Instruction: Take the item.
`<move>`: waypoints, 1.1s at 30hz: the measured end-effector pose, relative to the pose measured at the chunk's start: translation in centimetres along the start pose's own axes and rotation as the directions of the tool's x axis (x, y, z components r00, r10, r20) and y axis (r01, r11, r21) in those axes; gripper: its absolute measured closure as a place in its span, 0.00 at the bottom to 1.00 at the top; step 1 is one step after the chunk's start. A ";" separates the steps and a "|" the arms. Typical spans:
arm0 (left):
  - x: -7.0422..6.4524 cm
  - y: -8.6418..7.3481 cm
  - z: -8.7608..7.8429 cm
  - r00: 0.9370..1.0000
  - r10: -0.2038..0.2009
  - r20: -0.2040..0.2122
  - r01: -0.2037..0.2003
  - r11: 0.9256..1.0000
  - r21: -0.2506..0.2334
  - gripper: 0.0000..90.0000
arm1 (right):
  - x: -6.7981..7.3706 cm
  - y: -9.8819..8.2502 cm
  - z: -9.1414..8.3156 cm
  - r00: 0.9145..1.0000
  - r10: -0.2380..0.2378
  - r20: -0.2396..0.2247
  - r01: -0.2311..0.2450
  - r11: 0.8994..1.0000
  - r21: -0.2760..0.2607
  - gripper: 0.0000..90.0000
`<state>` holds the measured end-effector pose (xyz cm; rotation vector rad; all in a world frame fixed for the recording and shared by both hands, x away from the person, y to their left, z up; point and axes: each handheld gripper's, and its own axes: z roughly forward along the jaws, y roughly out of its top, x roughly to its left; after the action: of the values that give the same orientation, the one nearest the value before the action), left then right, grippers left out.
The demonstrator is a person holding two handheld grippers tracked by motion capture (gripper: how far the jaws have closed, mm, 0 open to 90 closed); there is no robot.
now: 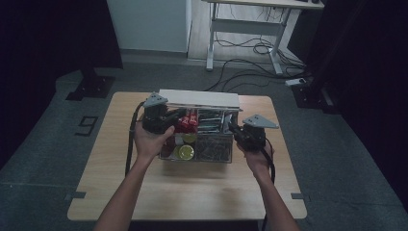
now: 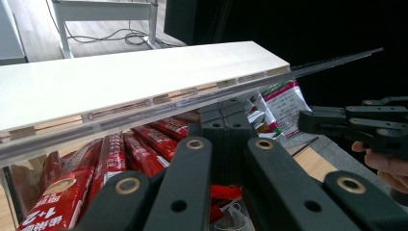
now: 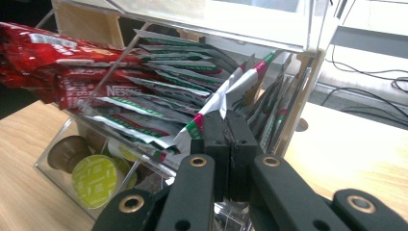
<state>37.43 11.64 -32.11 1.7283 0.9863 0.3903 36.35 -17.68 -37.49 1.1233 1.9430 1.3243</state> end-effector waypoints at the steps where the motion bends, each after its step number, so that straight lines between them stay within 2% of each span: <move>1: 0.0 0.0 0.0 1.000 -0.001 0.000 0.001 1.000 0.000 1.00 | 0.0 -0.1 -0.1 1.000 0.000 -0.005 0.000 1.000 -0.007 0.99; 13: -0.1 0.0 0.0 1.000 0.001 -0.003 -0.001 1.000 0.000 1.00 | 0.4 0.1 -2.1 1.000 -0.016 -0.012 0.015 0.997 -0.081 0.99; 23: 0.0 0.1 0.1 1.000 -0.001 -0.004 0.001 1.000 -0.001 1.00 | -0.1 0.0 -3.2 0.999 0.002 -0.037 -0.006 0.993 -0.115 0.99; 33: 0.0 0.1 0.1 1.000 -0.002 -0.005 0.002 1.000 -0.003 1.00 | -0.4 -0.2 -4.4 0.999 0.007 -0.042 -0.013 0.990 -0.144 0.99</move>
<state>37.49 11.56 -32.08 1.7245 0.9914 0.3948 33.04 -20.15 -36.03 1.0450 1.8401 1.4788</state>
